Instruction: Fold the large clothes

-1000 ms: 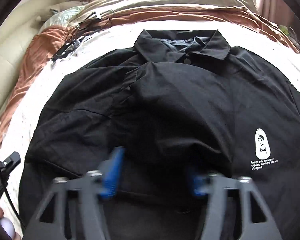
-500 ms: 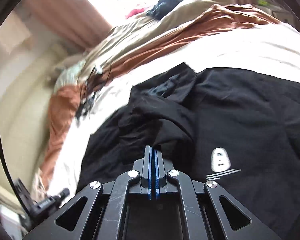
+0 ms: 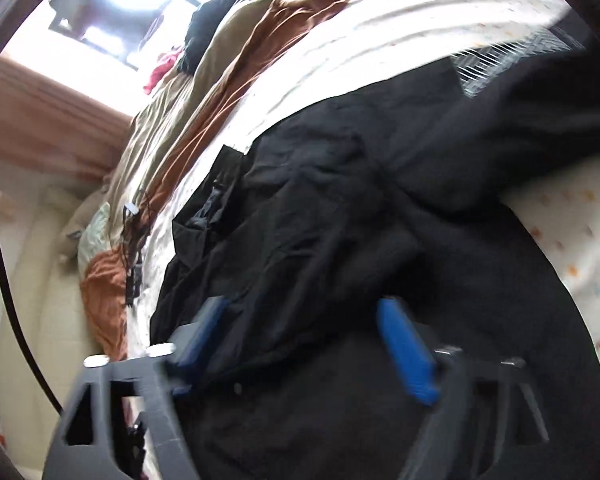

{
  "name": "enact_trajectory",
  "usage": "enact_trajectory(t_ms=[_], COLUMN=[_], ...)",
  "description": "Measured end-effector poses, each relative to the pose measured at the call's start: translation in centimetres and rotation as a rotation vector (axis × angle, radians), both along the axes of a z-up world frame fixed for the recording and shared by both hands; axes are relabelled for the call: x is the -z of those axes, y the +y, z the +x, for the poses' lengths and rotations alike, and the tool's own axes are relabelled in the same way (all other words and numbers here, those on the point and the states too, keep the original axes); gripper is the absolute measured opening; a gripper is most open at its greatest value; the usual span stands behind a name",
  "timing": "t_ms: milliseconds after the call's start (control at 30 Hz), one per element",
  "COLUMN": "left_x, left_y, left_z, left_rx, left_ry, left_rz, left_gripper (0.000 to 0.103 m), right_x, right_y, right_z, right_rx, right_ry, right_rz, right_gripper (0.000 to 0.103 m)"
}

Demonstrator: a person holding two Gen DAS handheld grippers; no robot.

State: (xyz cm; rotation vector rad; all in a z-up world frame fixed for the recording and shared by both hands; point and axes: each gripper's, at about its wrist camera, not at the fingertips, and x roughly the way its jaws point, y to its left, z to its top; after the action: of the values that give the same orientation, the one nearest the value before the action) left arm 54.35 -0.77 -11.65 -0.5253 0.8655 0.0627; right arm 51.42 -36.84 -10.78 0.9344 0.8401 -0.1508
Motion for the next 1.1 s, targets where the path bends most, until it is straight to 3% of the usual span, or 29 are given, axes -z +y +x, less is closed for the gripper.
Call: enact_trajectory(t_ms=[167, 267, 300, 333, 433, 600, 767, 800, 833, 867, 900, 933, 967, 1033, 1100], left_x=[-0.1, 0.0, 0.0, 0.1, 0.2, 0.1, 0.0, 0.0, 0.0, -0.1, -0.2, -0.4, -0.6, -1.6, -2.8], left_y=[-0.1, -0.2, -0.2, -0.4, -0.5, -0.5, -0.3, -0.3, -0.3, -0.4, -0.6, -0.8, -1.0, -1.6, -2.3], left_z=[-0.1, -0.1, 0.0, 0.0, 0.0, -0.3, -0.2, -0.2, -0.2, -0.2, -0.3, -0.3, -0.5, -1.2, -1.9], left_rx=[-0.007, -0.010, -0.012, -0.013, -0.009, -0.017, -0.031, -0.036, -0.038, -0.038, -0.036, -0.034, -0.034, -0.048, -0.055], left_ry=[-0.004, 0.003, 0.007, 0.011, 0.018, 0.019, 0.036, 0.040, 0.041, 0.042, 0.042, 0.040, 0.031, -0.013, -0.056], left_rz=[0.008, 0.007, 0.009, 0.011, 0.017, 0.026, 0.029, 0.018, 0.005, -0.010, -0.021, -0.032, -0.040, -0.043, -0.032], left_gripper=[0.003, 0.003, 0.003, 0.003, 0.003, 0.003, 0.003, 0.003, 0.004, 0.008, 0.012, 0.028, 0.052, 0.081, 0.088], right_x=[0.9, 2.7, 3.3, 4.1, 5.1, 5.0, 5.0, 4.8, 4.4, 3.9, 3.2, 2.4, 1.9, 0.5, -0.9], right_y=[-1.4, -2.2, -2.4, -2.7, -3.1, -2.8, -2.7, -2.9, -2.9, -3.0, -3.1, -3.1, -3.2, -3.8, -4.9], right_z=[0.3, 1.1, 1.3, 1.6, 2.4, 4.5, 4.4, 4.2, 3.9, 3.3, 2.5, 1.8, 1.3, -0.2, -1.7], right_rx=[0.020, 0.029, 0.029, 0.030, 0.025, -0.018, -0.018, -0.020, -0.019, -0.010, 0.006, 0.019, 0.024, 0.045, 0.080], right_ry=[-0.031, -0.016, -0.009, -0.001, -0.019, -0.056, -0.011, -0.013, -0.020, -0.033, -0.045, -0.051, -0.052, -0.061, -0.076], right_rz=[0.026, 0.053, 0.068, 0.088, 0.123, 0.102, 0.113, 0.123, 0.135, 0.144, 0.137, 0.115, 0.098, 0.070, 0.034], right_gripper=[0.080, 0.052, 0.030, 0.016, 0.011, 0.009, 0.013, 0.026, 0.046, 0.054, 0.060, 0.060, 0.060, 0.060, 0.060])
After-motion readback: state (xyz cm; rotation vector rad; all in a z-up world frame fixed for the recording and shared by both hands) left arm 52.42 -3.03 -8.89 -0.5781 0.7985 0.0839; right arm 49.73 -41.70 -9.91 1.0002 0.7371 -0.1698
